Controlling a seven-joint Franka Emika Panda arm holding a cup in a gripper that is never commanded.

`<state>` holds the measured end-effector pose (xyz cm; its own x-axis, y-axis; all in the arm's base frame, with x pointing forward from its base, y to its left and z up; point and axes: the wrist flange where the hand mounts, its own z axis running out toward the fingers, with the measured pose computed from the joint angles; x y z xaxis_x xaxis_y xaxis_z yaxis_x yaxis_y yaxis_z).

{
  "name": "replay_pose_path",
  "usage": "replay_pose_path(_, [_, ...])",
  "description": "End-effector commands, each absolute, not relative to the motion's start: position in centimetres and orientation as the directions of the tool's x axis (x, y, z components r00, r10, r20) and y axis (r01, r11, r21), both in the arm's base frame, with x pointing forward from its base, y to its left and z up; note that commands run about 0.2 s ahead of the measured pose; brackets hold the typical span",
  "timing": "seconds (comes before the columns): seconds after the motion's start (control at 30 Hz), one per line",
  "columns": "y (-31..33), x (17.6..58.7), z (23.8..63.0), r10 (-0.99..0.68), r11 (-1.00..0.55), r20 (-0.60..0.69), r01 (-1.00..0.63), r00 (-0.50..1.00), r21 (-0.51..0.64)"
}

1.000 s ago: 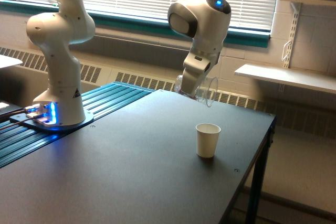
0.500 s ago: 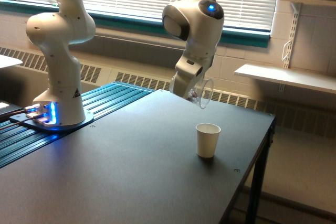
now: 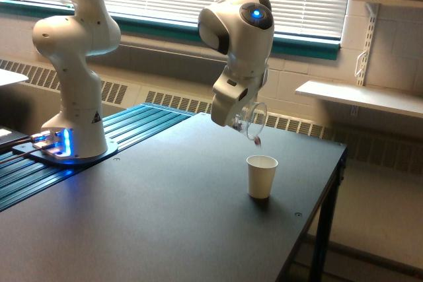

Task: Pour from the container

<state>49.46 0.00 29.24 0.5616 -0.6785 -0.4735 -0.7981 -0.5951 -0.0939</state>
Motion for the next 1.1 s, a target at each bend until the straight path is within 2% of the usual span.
replay_pose_path(0.03, [0.3, 49.7, 28.9, -0.666, -0.598, -0.496, -0.796, 0.557, -0.092])
replay_pose_path(1.1, [0.2, 52.1, 28.4, -0.652, -0.561, -0.552, -0.82, 0.519, -0.108])
